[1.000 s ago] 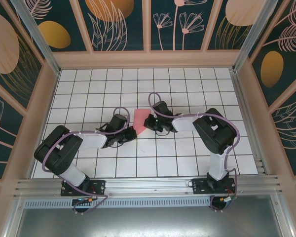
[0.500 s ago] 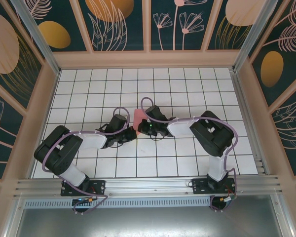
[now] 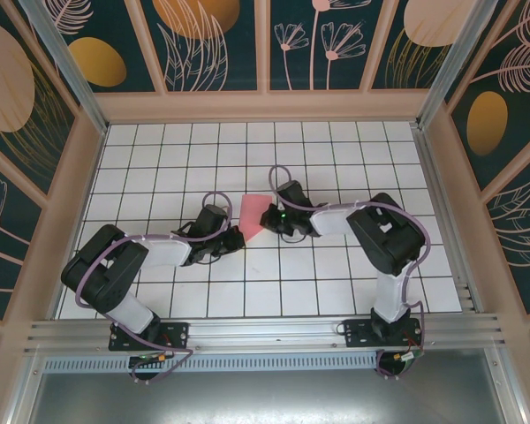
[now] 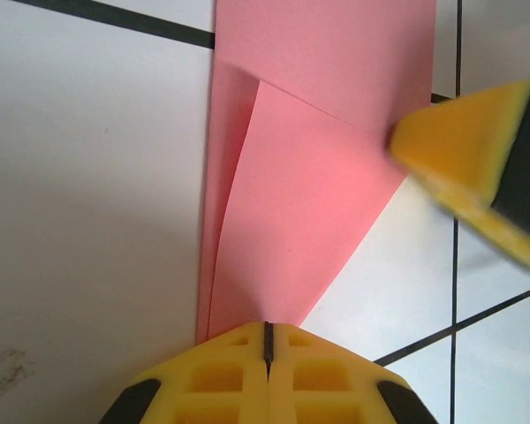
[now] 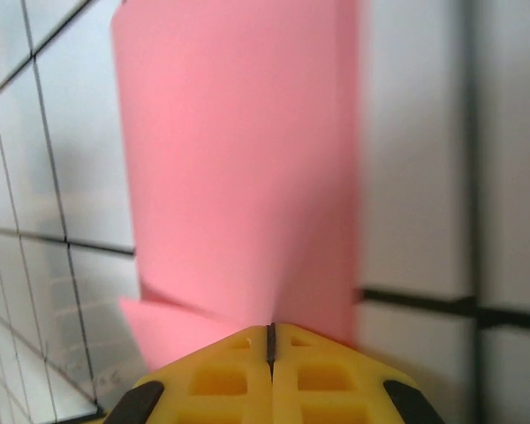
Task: Fold a paper plane with a square sheet of paper (pick it up from the middle)
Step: Third fold the triangle at the center of the table.
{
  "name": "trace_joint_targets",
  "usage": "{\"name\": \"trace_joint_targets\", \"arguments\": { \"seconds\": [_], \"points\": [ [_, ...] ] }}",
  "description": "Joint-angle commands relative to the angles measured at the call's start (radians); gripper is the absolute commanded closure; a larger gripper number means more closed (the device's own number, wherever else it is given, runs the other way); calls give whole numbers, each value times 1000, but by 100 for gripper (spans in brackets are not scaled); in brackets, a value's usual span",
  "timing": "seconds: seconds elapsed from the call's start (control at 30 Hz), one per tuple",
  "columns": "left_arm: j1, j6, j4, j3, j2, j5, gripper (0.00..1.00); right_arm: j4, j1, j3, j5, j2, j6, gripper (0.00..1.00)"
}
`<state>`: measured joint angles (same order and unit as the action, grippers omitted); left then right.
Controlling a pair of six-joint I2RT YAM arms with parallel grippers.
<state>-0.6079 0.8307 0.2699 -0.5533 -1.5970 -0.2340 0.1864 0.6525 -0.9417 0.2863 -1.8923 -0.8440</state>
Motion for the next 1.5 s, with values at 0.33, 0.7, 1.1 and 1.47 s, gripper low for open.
{"name": "trace_joint_targets", "arguments": {
  "seconds": [0.33,0.7,1.1,1.47],
  "points": [
    [5,-53,-52,-18,22,-23,100,-63,10,43,-81,177,-7,87],
    [4,-74,-33,-18,34,-22,100,21,89,-39,8,13,-40,90],
    [5,-74,-111,-15,-2,27,100,-45,86,-37,-51,-46,-40,91],
    [4,-95,-216,45,103,32,100,-146,88,-45,-85,-75,-33,91]
  ]
}}
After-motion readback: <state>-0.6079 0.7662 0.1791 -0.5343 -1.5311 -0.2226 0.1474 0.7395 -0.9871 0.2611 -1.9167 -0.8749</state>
